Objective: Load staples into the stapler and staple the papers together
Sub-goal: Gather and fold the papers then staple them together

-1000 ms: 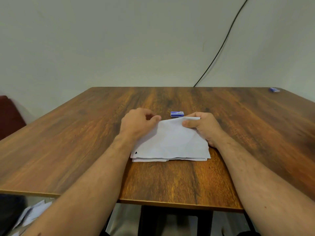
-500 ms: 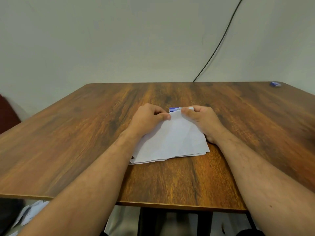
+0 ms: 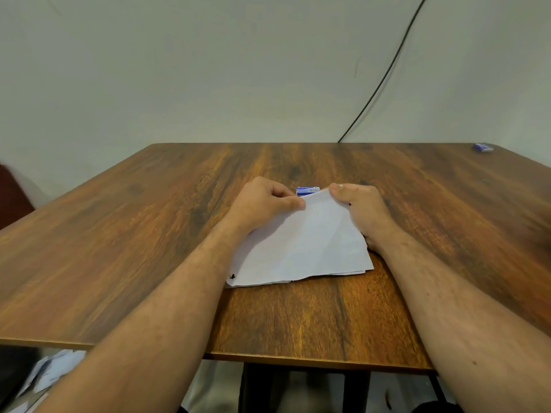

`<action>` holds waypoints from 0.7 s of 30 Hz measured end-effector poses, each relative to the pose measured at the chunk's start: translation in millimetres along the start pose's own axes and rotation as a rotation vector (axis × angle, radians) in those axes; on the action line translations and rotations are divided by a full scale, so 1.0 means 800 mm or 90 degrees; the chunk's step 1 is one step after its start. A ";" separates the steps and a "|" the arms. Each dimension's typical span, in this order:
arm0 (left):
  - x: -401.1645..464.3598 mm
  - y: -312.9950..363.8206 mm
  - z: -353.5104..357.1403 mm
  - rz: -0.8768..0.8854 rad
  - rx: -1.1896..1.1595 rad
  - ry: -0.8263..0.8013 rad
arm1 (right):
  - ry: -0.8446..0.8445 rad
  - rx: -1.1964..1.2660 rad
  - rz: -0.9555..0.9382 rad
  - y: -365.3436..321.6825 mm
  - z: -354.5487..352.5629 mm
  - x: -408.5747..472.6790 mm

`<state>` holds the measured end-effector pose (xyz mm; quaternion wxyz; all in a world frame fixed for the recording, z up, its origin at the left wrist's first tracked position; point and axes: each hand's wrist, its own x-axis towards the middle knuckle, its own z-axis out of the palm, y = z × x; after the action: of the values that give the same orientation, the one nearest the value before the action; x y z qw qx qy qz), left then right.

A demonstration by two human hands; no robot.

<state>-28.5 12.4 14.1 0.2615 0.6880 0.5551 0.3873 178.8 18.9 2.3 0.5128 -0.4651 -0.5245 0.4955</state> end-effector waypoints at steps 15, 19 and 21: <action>0.005 -0.014 -0.023 -0.063 0.038 0.019 | 0.052 0.097 -0.006 0.006 -0.005 0.006; 0.004 -0.022 -0.030 -0.096 0.014 0.045 | 0.052 0.085 -0.001 0.010 -0.004 0.011; 0.002 -0.027 -0.033 -0.109 -0.009 0.051 | 0.044 0.067 -0.008 0.013 -0.001 0.012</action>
<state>-61.8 17.7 12.4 0.2760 0.6202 0.6193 0.3945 179.1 29.6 -7.0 0.5578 -0.4507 -0.4826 0.5028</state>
